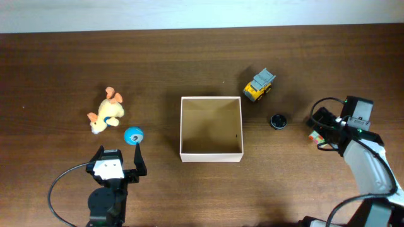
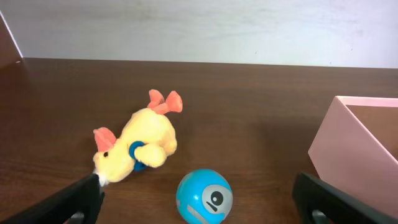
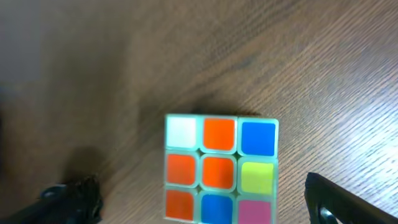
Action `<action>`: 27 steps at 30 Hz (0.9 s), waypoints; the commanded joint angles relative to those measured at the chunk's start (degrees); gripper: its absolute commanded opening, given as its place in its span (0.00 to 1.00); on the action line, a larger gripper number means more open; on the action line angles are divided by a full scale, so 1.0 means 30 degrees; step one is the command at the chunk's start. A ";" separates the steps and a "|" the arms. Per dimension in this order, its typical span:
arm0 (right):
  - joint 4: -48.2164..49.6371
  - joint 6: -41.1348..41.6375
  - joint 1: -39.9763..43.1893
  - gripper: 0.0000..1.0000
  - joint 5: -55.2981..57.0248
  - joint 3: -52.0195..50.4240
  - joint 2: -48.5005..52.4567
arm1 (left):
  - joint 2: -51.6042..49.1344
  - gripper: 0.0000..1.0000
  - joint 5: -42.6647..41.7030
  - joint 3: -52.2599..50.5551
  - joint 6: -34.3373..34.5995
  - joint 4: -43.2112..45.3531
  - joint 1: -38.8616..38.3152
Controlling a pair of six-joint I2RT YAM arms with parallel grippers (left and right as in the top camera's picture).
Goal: Pack container
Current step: 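Move the right gripper over the Rubik's cube, then lower the right gripper and close it on the Rubik's cube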
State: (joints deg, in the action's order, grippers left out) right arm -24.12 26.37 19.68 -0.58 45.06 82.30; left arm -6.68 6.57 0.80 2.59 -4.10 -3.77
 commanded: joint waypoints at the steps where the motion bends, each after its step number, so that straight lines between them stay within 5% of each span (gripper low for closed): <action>1: 0.0328 -0.0291 0.0080 0.99 0.0073 -0.0277 0.0656 | 0.0124 0.99 -0.0124 -0.0087 -0.0357 -0.0022 0.0066; 20: 0.2047 -0.0291 0.0073 1.00 0.0408 -0.0306 0.2426 | 0.0124 0.99 -0.0117 -0.0087 -0.0357 -0.0022 0.0066; 27: 0.2280 -0.0299 0.0073 0.88 0.0415 -0.0306 0.2426 | 0.0124 0.99 -0.0124 -0.0087 -0.0357 -0.0022 0.0066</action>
State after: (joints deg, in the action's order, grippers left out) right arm -17.74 25.50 19.68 -0.03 44.66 89.12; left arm -6.68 6.57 0.80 2.59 -4.12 -3.77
